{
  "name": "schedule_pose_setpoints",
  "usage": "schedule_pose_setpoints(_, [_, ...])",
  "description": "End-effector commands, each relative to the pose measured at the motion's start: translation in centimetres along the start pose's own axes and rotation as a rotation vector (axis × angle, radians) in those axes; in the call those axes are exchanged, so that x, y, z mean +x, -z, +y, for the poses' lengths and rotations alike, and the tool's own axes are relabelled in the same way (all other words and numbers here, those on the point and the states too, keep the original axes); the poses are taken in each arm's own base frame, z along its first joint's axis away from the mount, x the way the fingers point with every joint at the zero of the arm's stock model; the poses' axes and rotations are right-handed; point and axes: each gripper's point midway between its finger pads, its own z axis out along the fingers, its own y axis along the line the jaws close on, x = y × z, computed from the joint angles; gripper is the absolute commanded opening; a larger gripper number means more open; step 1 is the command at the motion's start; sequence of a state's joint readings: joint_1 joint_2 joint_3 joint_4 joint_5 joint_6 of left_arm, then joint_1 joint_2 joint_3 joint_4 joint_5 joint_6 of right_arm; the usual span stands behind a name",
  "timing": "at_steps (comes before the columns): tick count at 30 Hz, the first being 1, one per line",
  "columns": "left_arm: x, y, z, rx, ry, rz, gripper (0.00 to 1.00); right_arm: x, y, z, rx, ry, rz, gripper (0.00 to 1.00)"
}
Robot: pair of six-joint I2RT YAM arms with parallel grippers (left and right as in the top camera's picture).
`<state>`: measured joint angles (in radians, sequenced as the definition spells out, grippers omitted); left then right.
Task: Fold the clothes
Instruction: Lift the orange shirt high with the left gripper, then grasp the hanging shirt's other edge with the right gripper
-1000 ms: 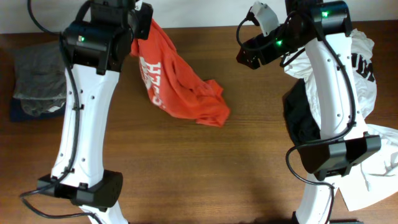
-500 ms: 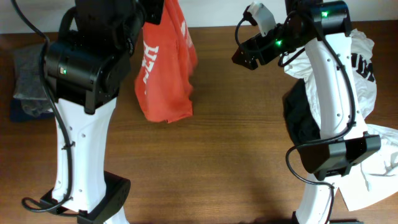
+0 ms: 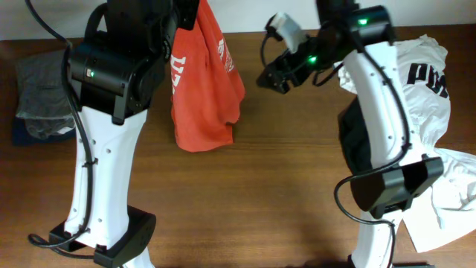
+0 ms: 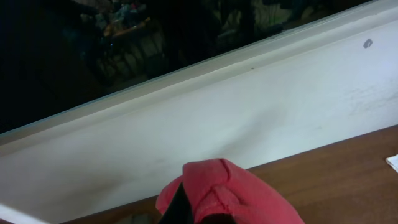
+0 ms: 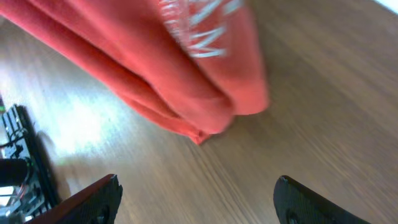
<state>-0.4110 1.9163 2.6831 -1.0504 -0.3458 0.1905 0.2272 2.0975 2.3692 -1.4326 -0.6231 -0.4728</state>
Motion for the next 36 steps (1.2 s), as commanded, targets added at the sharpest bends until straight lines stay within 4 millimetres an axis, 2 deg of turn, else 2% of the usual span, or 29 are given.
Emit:
schedule_pose_setpoints(1, [-0.6, 0.6, 1.0, -0.029, -0.002, -0.021, 0.01, 0.5, -2.1, 1.1, -0.063, 0.016, 0.017, 0.83])
schedule_pose_setpoints(5, [-0.7, 0.6, 1.3, -0.038, 0.003, -0.026, 0.01, 0.8, -4.1, 1.5, -0.121, 0.005, 0.014, 0.83])
schedule_pose_setpoints(7, [-0.8, 0.4, 2.0, -0.055, 0.01, -0.031, 0.01, 1.4, -5.9, 1.1, -0.126, -0.03, 0.02, 0.83])
schedule_pose_setpoints(14, [-0.5, 0.2, 3.5, -0.085, 0.019, -0.026, 0.01, 3.4, -9.9, -0.3, -0.138, -0.128, 0.026, 0.83])
schedule_pose_setpoints(19, [-0.4, 0.1, 4.0, -0.095, 0.022, -0.023, 0.01, 3.6, -12.2, 0.2, -0.235, -0.166, -0.04, 0.83])
schedule_pose_setpoints(27, [-0.1, 0.1, 3.9, -0.093, 0.018, -0.01, 0.01, 4.9, -17.3, -3.3, -0.178, -0.432, -0.181, 0.82])
schedule_pose_setpoints(31, [-0.1, 0.1, 3.9, -0.092, 0.017, -0.009, 0.01, 6.0, -18.8, -3.6, -0.184, -0.507, -0.219, 0.8])
schedule_pose_setpoints(32, [-0.1, 0.1, 3.9, -0.089, 0.017, -0.009, 0.01, 5.9, -19.1, -3.1, -0.188, -0.495, -0.218, 0.78])
schedule_pose_setpoints(34, [0.0, 0.1, 3.8, -0.088, 0.016, -0.006, 0.01, 4.5, -19.5, -2.1, -0.203, -0.459, -0.254, 0.76])
schedule_pose_setpoints(35, [0.2, 0.1, 3.8, -0.086, 0.013, 0.003, 0.01, 2.9, -20.0, -1.5, -0.184, -0.46, -0.299, 0.71])
schedule_pose_setpoints(36, [0.4, 0.1, 3.7, -0.084, 0.01, 0.011, 0.01, 2.7, -20.4, -1.3, -0.164, -0.468, -0.304, 0.68])
